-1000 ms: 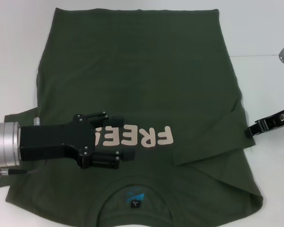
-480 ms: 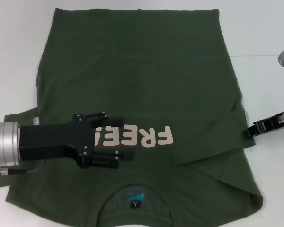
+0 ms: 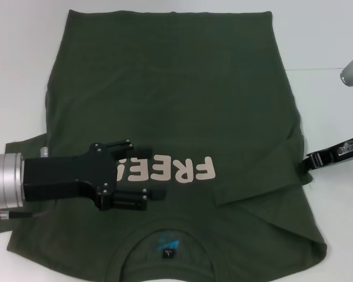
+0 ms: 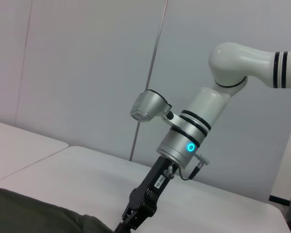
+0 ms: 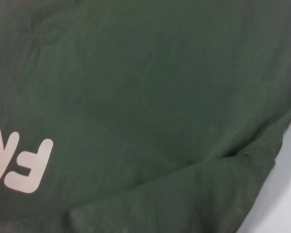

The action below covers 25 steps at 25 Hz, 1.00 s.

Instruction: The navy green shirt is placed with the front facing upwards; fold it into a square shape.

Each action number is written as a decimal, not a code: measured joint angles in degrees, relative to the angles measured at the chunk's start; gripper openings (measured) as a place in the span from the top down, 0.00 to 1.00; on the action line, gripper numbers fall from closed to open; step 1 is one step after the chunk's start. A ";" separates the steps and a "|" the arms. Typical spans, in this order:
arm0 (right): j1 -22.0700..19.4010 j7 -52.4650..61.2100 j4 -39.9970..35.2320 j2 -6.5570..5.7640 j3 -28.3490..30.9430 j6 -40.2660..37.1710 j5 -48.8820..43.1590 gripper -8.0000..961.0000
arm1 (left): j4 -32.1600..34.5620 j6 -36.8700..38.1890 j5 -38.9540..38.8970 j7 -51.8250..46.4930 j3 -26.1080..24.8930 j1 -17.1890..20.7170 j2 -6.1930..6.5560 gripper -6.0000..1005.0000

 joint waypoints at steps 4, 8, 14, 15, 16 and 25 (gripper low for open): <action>0.00 0.26 0.00 0.02 0.00 0.22 0.07 0.79 | 0.06 0.01 0.00 -0.03 0.00 0.06 -0.01 0.07; 0.00 0.38 0.00 0.02 0.05 0.22 0.11 0.94 | 0.10 0.00 0.00 -0.04 0.00 0.06 -0.01 0.07; 0.00 0.39 -0.45 0.02 0.53 -0.20 0.13 0.98 | 0.15 0.00 0.00 -0.06 0.00 0.06 -0.01 0.07; 0.00 0.28 -0.59 -0.02 0.93 -0.49 0.26 0.98 | 0.15 0.01 0.00 -0.06 0.00 0.06 -0.02 0.07; 0.03 0.17 -0.67 -0.08 1.27 -0.73 0.39 0.98 | 0.14 0.01 0.00 -0.06 0.00 0.06 -0.01 0.07; 0.93 -0.31 -4.45 -0.25 2.20 -2.40 5.40 0.97 | 0.11 0.01 0.00 -0.06 -0.09 -0.06 -0.01 0.07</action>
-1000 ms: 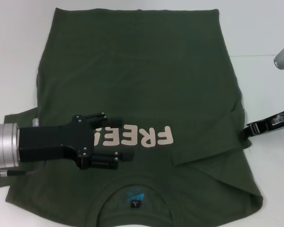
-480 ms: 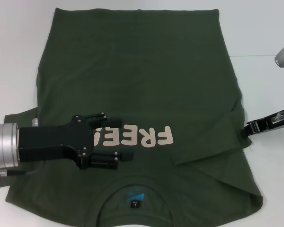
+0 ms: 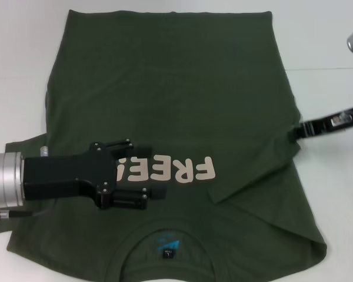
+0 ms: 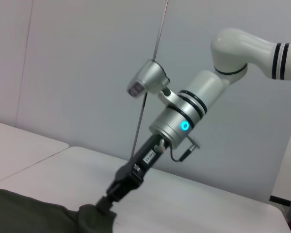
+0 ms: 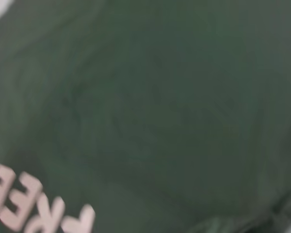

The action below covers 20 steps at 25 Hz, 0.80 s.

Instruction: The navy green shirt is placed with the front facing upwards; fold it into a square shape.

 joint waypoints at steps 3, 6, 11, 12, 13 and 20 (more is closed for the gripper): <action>1.32 -0.38 0.02 0.29 -0.16 1.29 1.86 0.97 | 0.00 0.00 0.00 0.00 -0.12 -0.07 0.00 0.07; 2.84 -0.80 1.01 1.31 -0.44 4.35 2.69 0.97 | 0.03 0.00 0.00 0.04 -0.23 -0.16 0.00 0.07; 3.93 -0.91 2.82 3.36 -1.57 11.28 2.71 0.97 | 0.14 0.00 -0.01 0.04 -0.37 0.01 0.00 0.07; 3.86 -1.07 2.97 3.71 -1.97 12.41 2.74 0.96 | 0.14 -0.01 -0.04 0.04 -0.42 0.05 0.00 0.07; 3.76 -1.37 3.00 4.04 -2.40 13.14 2.89 0.96 | 0.11 -0.07 -0.07 0.05 -0.45 0.11 0.00 0.07; 2.76 -4.19 2.62 5.85 -2.24 17.68 4.76 0.78 | -0.05 -0.83 -0.12 0.13 -0.53 0.21 0.17 0.07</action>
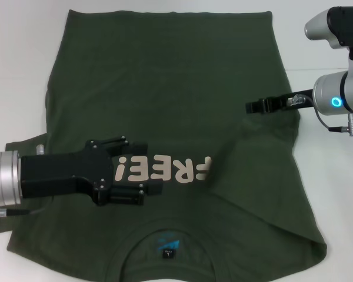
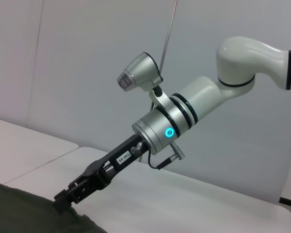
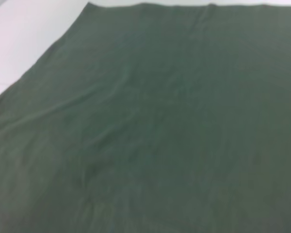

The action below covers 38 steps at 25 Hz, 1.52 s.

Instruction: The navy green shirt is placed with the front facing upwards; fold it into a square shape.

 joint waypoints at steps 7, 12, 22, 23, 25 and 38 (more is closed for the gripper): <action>-0.92 -4.20 -0.53 -1.07 0.07 -0.18 2.44 0.48 | 0.04 -0.42 -0.10 -0.07 -1.15 -0.09 -0.04 0.07; -6.26 -17.05 -4.75 -1.01 0.32 -5.10 9.52 0.37 | -0.20 -0.89 -0.36 -0.27 -3.44 -0.12 -0.14 0.07; -23.82 -57.58 -10.34 0.00 0.93 -34.01 39.97 0.05 | -1.60 -3.62 -1.24 -4.71 -7.46 0.00 0.15 0.07; -25.00 -59.20 -10.89 -0.09 0.93 -37.83 40.06 0.04 | -1.63 -3.69 -1.29 -5.62 -7.95 0.16 0.24 0.07; -26.60 -60.18 -12.21 -0.23 1.16 -43.92 38.57 0.03 | -1.60 -3.79 -1.30 -7.55 -8.59 0.55 0.50 0.07; -24.86 -55.97 -16.64 0.34 3.10 -50.54 24.94 0.02 | 14.60 -4.32 8.40 -34.28 -10.97 6.73 1.00 0.07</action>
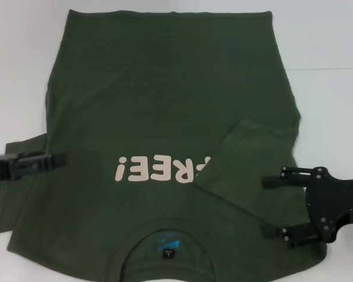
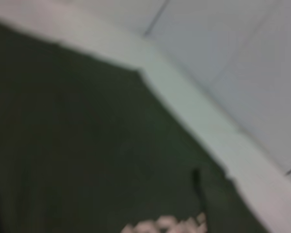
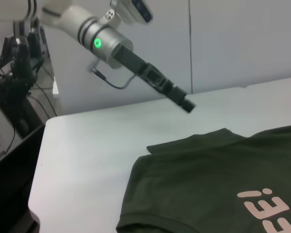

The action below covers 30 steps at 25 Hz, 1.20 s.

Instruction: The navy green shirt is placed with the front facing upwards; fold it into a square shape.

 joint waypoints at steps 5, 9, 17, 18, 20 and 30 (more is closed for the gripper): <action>1.66 -0.38 1.00 0.17 -0.07 0.86 -0.54 0.02 | 11.32 1.09 12.46 -17.27 0.45 0.39 -0.44 0.07; 2.12 -0.59 1.34 0.23 -0.38 1.01 -0.54 0.02 | 14.78 3.14 17.93 -25.95 0.52 -0.98 0.28 0.07; 3.03 -1.19 2.57 0.23 -0.62 1.16 -0.25 0.02 | 14.76 6.03 31.35 -38.12 4.97 -6.96 2.34 0.07; 3.16 -1.48 3.09 0.22 -0.62 1.16 -0.23 0.02 | 14.65 6.03 31.93 -38.53 5.26 -7.12 2.36 0.07; 3.36 -2.08 4.02 0.23 -0.62 1.16 -0.23 0.02 | 14.47 5.92 33.56 -40.40 6.72 -7.41 2.28 0.07; 4.94 -2.54 6.64 0.48 -0.61 1.14 -0.05 0.02 | 13.36 1.65 36.92 -43.19 8.01 -5.47 0.61 0.07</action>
